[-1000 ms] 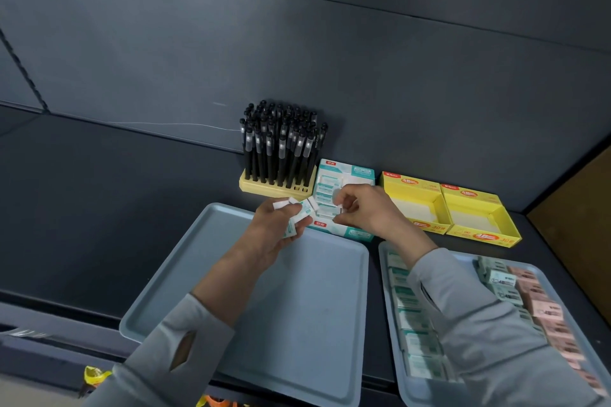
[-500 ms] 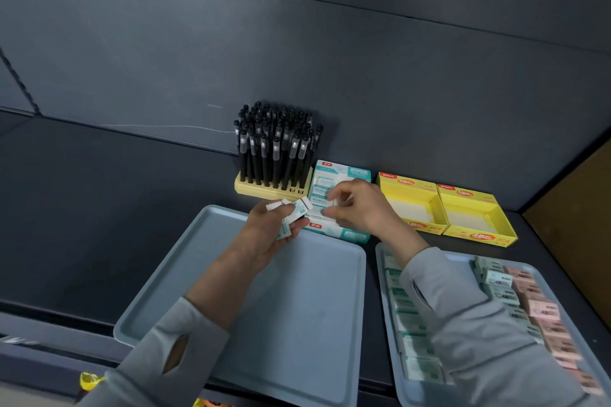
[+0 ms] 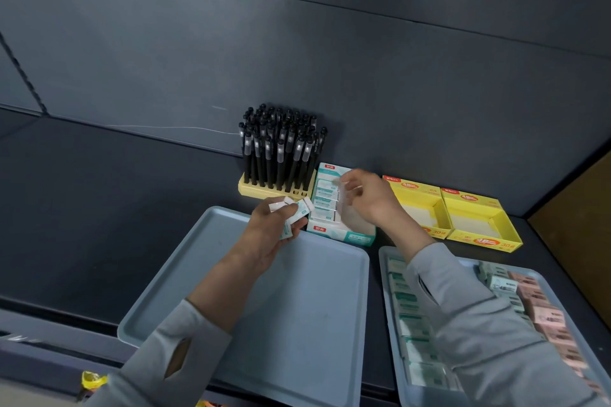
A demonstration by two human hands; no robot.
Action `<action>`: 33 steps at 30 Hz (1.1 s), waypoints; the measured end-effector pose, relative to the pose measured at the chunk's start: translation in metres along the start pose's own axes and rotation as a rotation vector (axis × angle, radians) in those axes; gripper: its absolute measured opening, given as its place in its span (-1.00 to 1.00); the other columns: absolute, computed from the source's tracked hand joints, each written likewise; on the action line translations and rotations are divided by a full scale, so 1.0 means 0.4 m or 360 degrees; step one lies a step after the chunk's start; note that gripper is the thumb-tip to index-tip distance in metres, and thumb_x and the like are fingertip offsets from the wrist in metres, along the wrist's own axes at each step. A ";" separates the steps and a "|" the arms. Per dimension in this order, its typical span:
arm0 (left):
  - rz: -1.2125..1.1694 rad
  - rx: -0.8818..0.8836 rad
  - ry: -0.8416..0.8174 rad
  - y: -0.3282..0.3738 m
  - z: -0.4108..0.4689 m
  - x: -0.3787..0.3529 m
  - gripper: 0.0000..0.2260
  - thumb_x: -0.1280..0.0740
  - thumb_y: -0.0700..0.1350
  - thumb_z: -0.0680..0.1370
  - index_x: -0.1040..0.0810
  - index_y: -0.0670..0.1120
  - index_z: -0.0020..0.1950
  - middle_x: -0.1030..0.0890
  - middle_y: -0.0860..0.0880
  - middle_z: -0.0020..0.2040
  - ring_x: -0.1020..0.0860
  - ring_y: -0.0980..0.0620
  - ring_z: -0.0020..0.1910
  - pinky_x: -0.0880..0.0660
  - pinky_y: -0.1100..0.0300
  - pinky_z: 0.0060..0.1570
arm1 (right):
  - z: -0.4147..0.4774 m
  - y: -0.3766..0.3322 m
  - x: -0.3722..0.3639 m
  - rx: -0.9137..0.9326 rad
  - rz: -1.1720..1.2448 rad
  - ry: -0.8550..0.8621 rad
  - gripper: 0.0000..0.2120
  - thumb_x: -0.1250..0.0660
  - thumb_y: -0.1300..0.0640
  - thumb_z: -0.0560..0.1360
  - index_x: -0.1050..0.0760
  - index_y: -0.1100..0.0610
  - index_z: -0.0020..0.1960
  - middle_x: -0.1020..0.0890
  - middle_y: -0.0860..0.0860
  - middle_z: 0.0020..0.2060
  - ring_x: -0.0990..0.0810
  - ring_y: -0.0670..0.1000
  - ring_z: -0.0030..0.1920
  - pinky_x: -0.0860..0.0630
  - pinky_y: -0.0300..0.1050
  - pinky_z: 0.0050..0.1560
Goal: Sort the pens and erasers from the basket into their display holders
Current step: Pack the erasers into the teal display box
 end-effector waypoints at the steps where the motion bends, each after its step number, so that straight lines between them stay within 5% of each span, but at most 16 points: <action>1: 0.0019 -0.0033 -0.0009 0.005 0.000 -0.002 -0.81 -0.31 -0.24 0.59 -0.49 -0.16 0.20 -0.63 -0.20 0.07 -0.64 -0.03 -0.10 -0.51 0.32 -0.40 | -0.006 -0.013 0.005 0.0061 0.0164 -0.0022 -0.76 -0.26 0.31 0.57 -0.57 0.04 0.10 -0.61 0.02 0.04 -0.63 0.07 0.00 -0.59 -0.02 0.08; 4: 0.0132 -0.0123 -0.0121 0.022 -0.004 -0.022 -0.83 -0.28 -0.26 0.60 -0.50 -0.16 0.18 -0.61 -0.16 0.03 -0.63 0.04 -0.18 -0.48 0.34 -0.38 | -0.043 -0.070 0.005 0.0240 0.0751 -0.0382 -0.85 -0.34 0.23 0.57 -0.60 0.11 0.11 -0.61 0.01 -0.09 -0.61 -0.02 -0.13 -0.63 -0.09 -0.04; 6: 0.0228 -0.0164 -0.0195 0.027 -0.010 -0.039 -0.78 -0.27 -0.27 0.60 -0.47 -0.20 0.25 -0.60 -0.15 0.03 -0.64 0.07 -0.24 -0.47 0.32 -0.36 | -0.065 -0.096 0.003 0.0387 0.0692 -0.0515 -0.83 -0.40 0.31 0.51 -0.61 0.17 0.08 -0.61 -0.02 -0.22 -0.57 -0.13 -0.26 -0.55 -0.27 -0.16; 13: 0.0268 -0.0201 -0.0051 0.024 0.008 0.005 -0.74 -0.31 -0.28 0.58 -0.41 -0.17 0.26 -0.57 -0.08 -0.05 -0.63 0.03 -0.18 -0.40 0.30 -0.42 | -0.062 -0.018 0.052 0.0081 0.0685 -0.0356 -0.84 -0.38 0.42 0.48 -0.62 0.19 -0.10 -0.57 0.02 -0.37 -0.52 -0.14 -0.47 -0.50 -0.30 -0.34; 19: 0.0793 -0.0297 -0.0118 -0.007 0.010 0.011 -0.73 -0.45 -0.25 0.46 -0.47 -0.09 0.10 -0.62 -0.15 -0.07 -0.55 -0.06 -0.21 -0.38 0.21 -0.41 | -0.071 0.004 0.002 -0.0137 0.0478 -0.0452 -0.88 -0.41 0.36 0.49 -0.67 0.17 -0.10 -0.68 0.08 -0.22 -0.59 -0.08 -0.37 -0.60 -0.25 -0.23; 26: 0.0826 -0.0317 -0.0092 -0.009 0.005 0.004 -0.65 -0.49 -0.30 0.42 -0.48 -0.13 0.14 -0.62 -0.10 -0.08 -0.44 0.10 -0.44 -0.39 0.27 -0.46 | -0.064 -0.012 -0.046 0.0159 -0.0198 -0.0236 -0.87 -0.54 0.17 0.38 -0.66 -0.03 -0.26 -0.69 -0.14 -0.19 -0.61 -0.09 -0.07 -0.57 -0.13 0.09; 33: 0.0678 -0.0298 -0.0082 -0.001 -0.007 -0.005 -0.65 -0.36 -0.31 0.53 -0.34 -0.16 0.26 -0.62 -0.13 -0.15 -0.52 0.11 -0.37 -0.38 0.31 -0.47 | -0.060 -0.030 -0.019 0.0134 0.0039 -0.0141 -0.94 -0.49 0.09 0.46 -0.66 0.03 -0.18 -0.67 -0.10 -0.25 -0.61 -0.08 -0.18 -0.58 -0.15 -0.06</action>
Point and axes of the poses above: each hand's wrist, its own z-axis towards the middle knuckle, its own x-axis out of the back of the hand, y = z × x, the point moved 4 cm from there along z, towards the middle knuckle
